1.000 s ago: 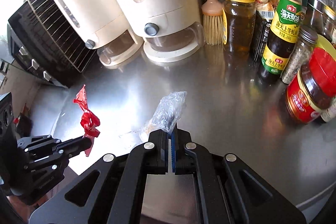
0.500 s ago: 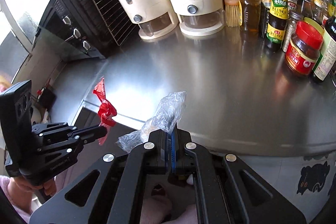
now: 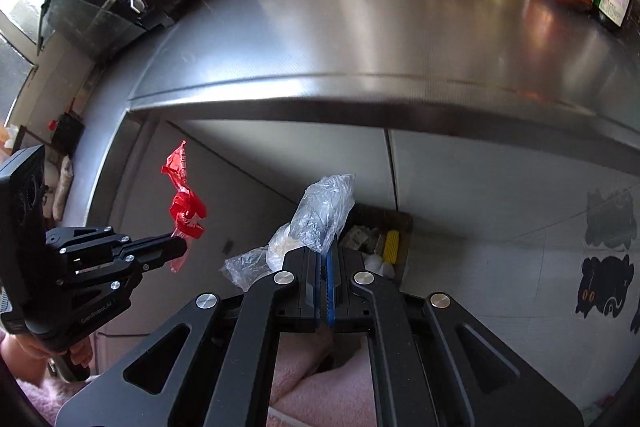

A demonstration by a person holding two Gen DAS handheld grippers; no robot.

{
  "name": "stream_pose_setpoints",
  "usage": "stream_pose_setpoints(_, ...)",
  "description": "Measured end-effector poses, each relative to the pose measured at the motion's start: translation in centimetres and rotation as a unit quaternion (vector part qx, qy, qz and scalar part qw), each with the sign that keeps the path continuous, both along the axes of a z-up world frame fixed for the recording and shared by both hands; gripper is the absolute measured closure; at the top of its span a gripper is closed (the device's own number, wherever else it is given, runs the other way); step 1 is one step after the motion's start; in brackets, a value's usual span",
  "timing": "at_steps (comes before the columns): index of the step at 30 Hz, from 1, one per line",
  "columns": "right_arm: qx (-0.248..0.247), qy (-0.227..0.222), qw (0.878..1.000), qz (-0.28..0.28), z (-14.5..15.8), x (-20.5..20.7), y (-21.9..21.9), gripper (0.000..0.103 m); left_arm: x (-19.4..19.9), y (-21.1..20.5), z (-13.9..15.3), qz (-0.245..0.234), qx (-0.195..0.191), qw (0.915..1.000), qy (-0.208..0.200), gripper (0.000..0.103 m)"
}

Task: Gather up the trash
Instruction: 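Carry the red wrapper and plastic film down over the black bin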

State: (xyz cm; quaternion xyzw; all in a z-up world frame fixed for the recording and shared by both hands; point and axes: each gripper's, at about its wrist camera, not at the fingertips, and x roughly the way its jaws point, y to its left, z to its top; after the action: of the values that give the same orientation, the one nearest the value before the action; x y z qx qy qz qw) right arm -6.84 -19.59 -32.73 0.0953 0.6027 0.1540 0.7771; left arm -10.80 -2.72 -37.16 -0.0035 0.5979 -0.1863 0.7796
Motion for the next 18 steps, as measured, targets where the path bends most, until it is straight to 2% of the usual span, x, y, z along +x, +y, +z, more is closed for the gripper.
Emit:
stream_pose_setpoints(10,-0.03,0.069,0.997,-0.034,-8.6,-1.0,-0.3,0.099,1.1,-0.4,-9.0,-0.005,-0.002,0.9974,0.071,0.103)
stream_pose_setpoints(18,-0.058,0.093,0.992,-0.055,-14.0,-0.5,0.0,0.099,2.4,-1.1,-13.6,-0.008,0.005,0.9961,0.088,0.103)
